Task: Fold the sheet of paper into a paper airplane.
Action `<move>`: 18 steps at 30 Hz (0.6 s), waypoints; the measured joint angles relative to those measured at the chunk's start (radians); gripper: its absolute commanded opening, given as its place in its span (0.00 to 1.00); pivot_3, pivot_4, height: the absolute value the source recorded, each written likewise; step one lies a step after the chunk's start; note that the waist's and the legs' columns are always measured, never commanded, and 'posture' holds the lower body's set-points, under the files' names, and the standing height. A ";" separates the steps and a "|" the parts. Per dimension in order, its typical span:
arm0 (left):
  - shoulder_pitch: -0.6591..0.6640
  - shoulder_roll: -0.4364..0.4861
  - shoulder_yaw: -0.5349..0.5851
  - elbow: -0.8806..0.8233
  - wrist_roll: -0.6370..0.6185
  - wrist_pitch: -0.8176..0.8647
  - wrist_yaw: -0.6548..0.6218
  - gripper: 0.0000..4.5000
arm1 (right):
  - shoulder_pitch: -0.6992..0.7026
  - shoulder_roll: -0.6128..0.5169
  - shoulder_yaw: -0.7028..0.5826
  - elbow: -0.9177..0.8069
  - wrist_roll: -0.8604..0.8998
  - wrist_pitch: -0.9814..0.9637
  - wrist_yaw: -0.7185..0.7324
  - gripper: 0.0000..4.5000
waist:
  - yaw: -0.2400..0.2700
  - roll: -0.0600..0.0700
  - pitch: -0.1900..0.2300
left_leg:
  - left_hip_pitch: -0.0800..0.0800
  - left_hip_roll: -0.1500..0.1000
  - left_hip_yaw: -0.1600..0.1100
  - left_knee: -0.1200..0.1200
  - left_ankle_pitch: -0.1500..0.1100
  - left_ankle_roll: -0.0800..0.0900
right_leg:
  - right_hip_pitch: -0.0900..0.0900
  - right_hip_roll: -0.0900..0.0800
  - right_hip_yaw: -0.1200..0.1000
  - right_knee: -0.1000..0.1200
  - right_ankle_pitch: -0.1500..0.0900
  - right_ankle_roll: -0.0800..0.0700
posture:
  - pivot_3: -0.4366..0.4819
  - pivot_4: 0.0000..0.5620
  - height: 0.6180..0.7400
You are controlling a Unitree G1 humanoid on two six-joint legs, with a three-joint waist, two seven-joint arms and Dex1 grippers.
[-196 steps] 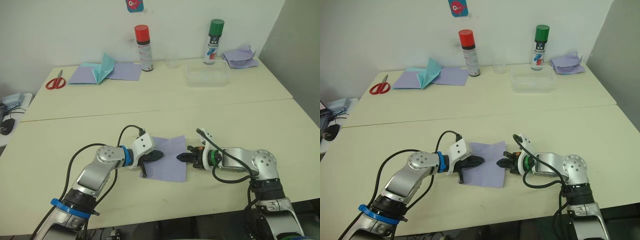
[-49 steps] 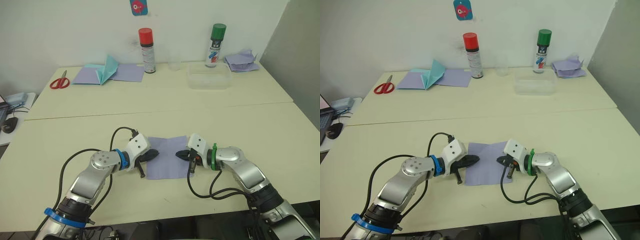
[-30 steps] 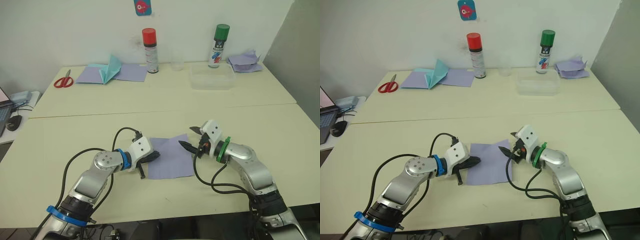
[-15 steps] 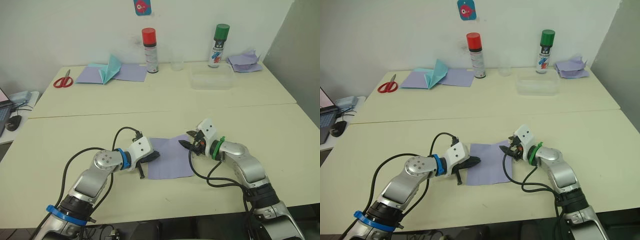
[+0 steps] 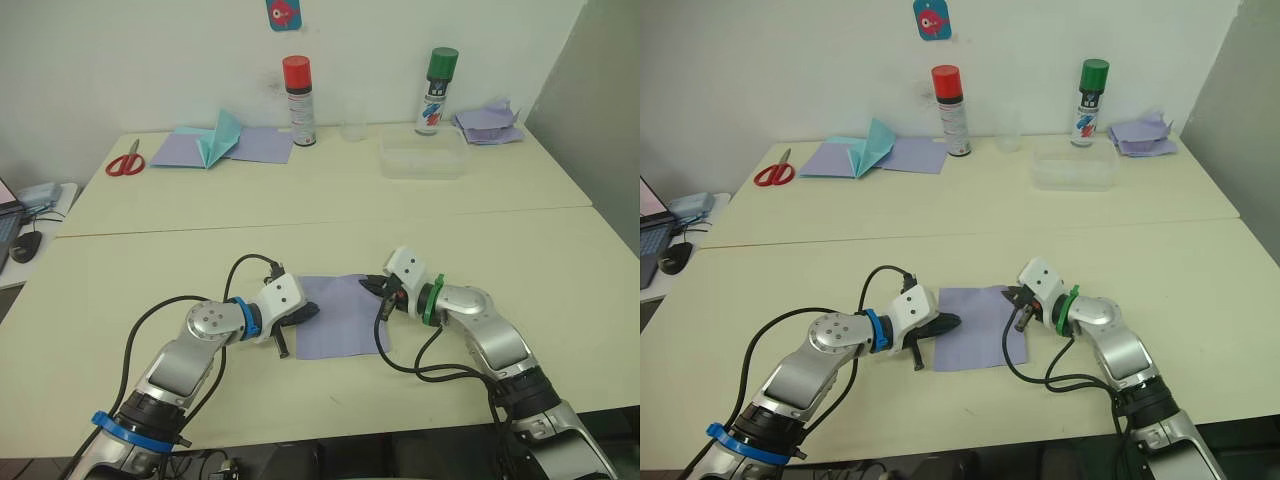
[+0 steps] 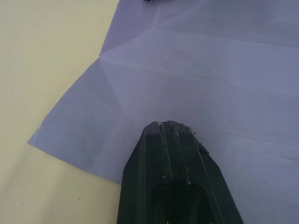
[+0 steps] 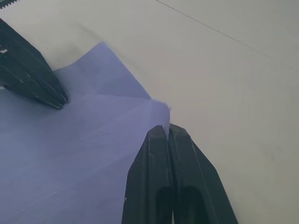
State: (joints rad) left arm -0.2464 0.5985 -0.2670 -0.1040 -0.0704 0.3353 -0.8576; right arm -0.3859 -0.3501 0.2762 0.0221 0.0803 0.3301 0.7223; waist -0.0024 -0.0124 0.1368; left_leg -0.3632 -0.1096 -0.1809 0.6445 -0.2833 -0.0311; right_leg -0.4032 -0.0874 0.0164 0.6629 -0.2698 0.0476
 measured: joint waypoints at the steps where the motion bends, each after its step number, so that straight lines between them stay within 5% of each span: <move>1: 0.000 0.000 0.000 0.000 0.000 0.001 0.000 0.00 | 0.000 0.000 0.007 0.002 -0.005 -0.010 0.005 0.01 | 0.000 0.000 0.000 | 0.000 0.000 0.000 0.000 0.000 0.000 | 0.000 0.000 0.000 0.000 0.000 0.000 | 0.48 0.27 1.00; 18: -0.014 0.008 -0.004 0.014 0.006 -0.011 -0.007 0.00 | -0.018 -0.016 0.093 0.014 -0.069 -0.010 0.064 0.01 | 0.000 0.000 0.000 | 0.000 0.000 0.000 0.000 0.000 0.000 | 0.000 0.000 0.000 0.000 0.000 0.000 | 0.48 0.27 1.00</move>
State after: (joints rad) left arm -0.2600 0.6063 -0.2707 -0.0901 -0.0641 0.3243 -0.8646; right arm -0.4037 -0.3665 0.3689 0.0364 0.0114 0.3203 0.7858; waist -0.0021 -0.0124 0.1368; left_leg -0.3632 -0.1097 -0.1811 0.6445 -0.2833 -0.0311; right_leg -0.4032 -0.0872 0.0162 0.6629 -0.2698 0.0476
